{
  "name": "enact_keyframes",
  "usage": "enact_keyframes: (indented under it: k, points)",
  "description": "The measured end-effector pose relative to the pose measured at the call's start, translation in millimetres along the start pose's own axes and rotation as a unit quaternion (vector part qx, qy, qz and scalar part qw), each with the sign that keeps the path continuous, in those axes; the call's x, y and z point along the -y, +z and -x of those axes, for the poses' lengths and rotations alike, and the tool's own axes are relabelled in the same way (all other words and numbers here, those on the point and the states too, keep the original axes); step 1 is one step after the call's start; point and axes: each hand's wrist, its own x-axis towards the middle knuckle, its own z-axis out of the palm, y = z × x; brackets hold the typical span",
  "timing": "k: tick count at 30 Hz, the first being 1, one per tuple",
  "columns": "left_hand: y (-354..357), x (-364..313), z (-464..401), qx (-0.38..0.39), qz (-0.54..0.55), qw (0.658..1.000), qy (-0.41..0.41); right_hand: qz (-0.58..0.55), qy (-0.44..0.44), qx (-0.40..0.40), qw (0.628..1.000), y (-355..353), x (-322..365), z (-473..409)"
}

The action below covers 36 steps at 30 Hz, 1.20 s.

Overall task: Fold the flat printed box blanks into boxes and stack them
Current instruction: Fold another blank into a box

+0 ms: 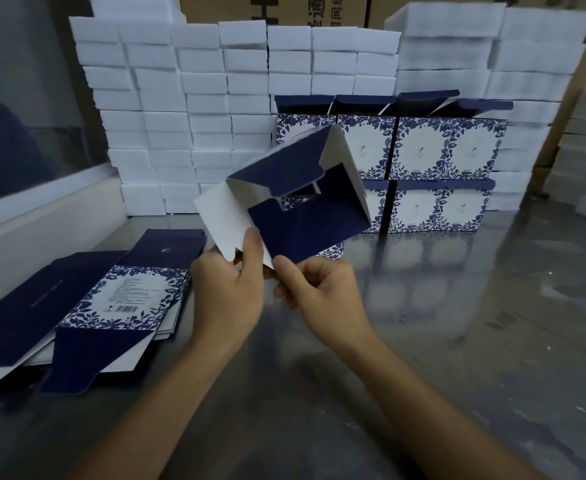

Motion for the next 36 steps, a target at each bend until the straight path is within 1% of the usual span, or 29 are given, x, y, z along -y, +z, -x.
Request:
enact_keyframes:
  k: [4, 7, 9, 11, 14, 17, 21, 24, 28, 30, 33, 36]
  points:
    - [1.3, 1.7, -0.6, 0.012, 0.007, 1.0, 0.009, -0.025, 0.011, -0.017, 0.999, -0.1, -0.5, -1.1]
    - [1.8, 4.8, 0.9, 0.038, -0.021, 0.999, 0.025, -0.032, 0.007, -0.029, 0.999, 1.2, 1.7, -0.4]
    - [2.7, 7.9, 3.5, 0.061, -0.065, 0.994, 0.056, -0.034, 0.006, -0.029, 0.999, 1.9, 2.5, 0.3]
    - [2.5, 8.6, 5.7, 0.074, -0.106, 0.987, 0.099, -0.039, 0.009, -0.012, 0.999, 3.4, 2.9, 2.0]
    - [-0.3, 10.5, 2.8, 0.078, -0.139, 0.978, 0.135, -0.072, 0.029, -0.005, 0.997, 4.9, 4.2, 3.1]
    - [-0.7, 14.7, 0.2, 0.082, -0.152, 0.975, 0.143, -0.102, 0.058, -0.026, 0.993, 0.3, 4.5, 0.3]
    - [-1.0, 14.1, 4.2, 0.104, -0.136, 0.974, 0.148, -0.085, 0.073, -0.021, 0.993, -7.0, 1.9, -1.4]
    - [0.2, 16.3, 3.6, 0.104, -0.129, 0.978, 0.125, -0.084, 0.064, -0.03, 0.994, -6.6, 0.5, -1.3]
    - [-0.4, 18.7, 0.6, 0.098, -0.109, 0.984, 0.103, -0.104, 0.056, -0.082, 0.99, -10.0, -1.5, -5.6]
    - [-0.6, 18.3, 1.2, 0.105, -0.103, 0.983, 0.106, -0.099, 0.056, -0.101, 0.988, -13.8, -3.0, -8.2]
    - [-1.0, 17.8, 3.6, 0.114, -0.11, 0.981, 0.116, -0.081, 0.063, -0.102, 0.989, -16.5, -6.1, -9.9]
    - [-1.7, 18.8, 3.1, 0.115, -0.103, 0.983, 0.102, -0.086, 0.055, -0.093, 0.99, -16.6, -7.2, -9.5]
